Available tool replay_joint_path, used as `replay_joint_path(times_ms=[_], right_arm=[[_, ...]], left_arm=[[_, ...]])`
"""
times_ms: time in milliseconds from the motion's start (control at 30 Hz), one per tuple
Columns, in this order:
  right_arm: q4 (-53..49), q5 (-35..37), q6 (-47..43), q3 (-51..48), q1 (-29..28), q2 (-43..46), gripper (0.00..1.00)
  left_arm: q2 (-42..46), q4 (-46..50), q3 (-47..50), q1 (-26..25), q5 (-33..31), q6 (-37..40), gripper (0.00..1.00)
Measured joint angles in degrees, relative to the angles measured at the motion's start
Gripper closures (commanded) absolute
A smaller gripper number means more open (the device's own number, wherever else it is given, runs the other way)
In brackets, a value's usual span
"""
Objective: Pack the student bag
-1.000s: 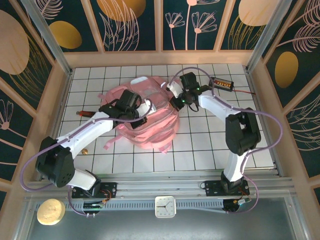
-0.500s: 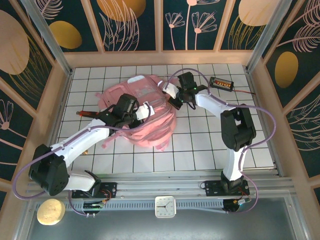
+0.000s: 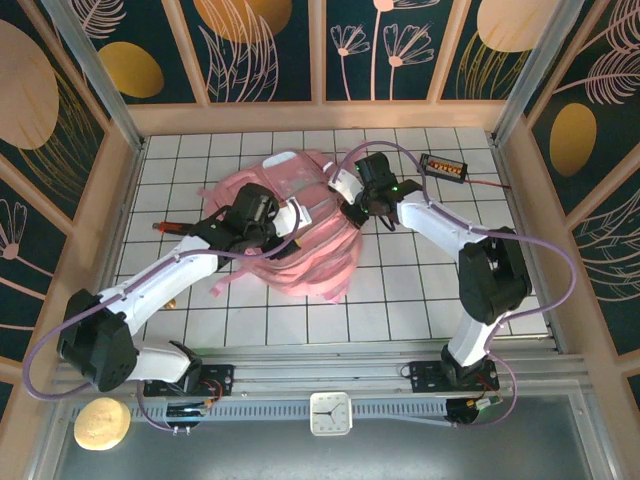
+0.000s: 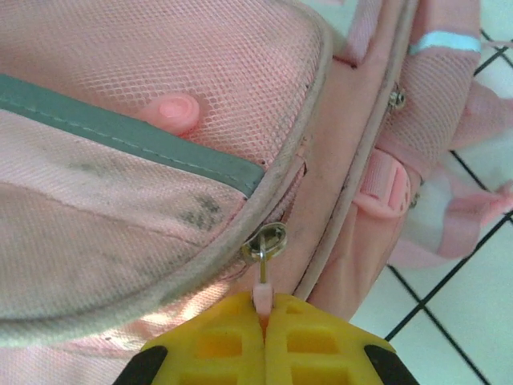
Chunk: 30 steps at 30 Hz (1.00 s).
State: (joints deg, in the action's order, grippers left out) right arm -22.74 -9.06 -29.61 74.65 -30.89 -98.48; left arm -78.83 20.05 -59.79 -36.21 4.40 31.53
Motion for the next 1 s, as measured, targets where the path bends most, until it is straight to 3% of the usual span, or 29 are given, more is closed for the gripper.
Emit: replay_joint_path(times_ms=[200,300,400,533,667,1000], right_arm=[[-4.2,-1.1,4.2,-0.5,-2.6,3.0,1.00],[-5.9,-2.0,6.1,-0.5,-3.8,4.7,1.00],[-7.1,-2.8,7.6,-0.6,-5.0,6.1,1.00],[-7.5,-3.3,8.8,-2.1,-5.6,7.7,1.00],[-7.5,-3.1,9.3,-3.9,-5.5,8.4,1.00],[-5.8,-8.0,5.7,-4.6,-1.7,7.8,1.00]], left_arm=[[-4.3,-2.3,-3.1,-3.5,1.2,-2.0,0.21],[-6.2,-3.1,-3.1,-4.5,1.2,-2.5,0.27],[-7.1,-3.7,-3.1,-4.8,0.3,-3.2,0.43],[-7.6,-4.1,-3.1,-4.8,-1.2,-3.9,0.79],[-9.7,-3.3,-3.8,-5.4,-1.3,-4.7,0.98],[-9.2,-2.3,-3.8,-5.2,1.1,-3.9,1.00]])
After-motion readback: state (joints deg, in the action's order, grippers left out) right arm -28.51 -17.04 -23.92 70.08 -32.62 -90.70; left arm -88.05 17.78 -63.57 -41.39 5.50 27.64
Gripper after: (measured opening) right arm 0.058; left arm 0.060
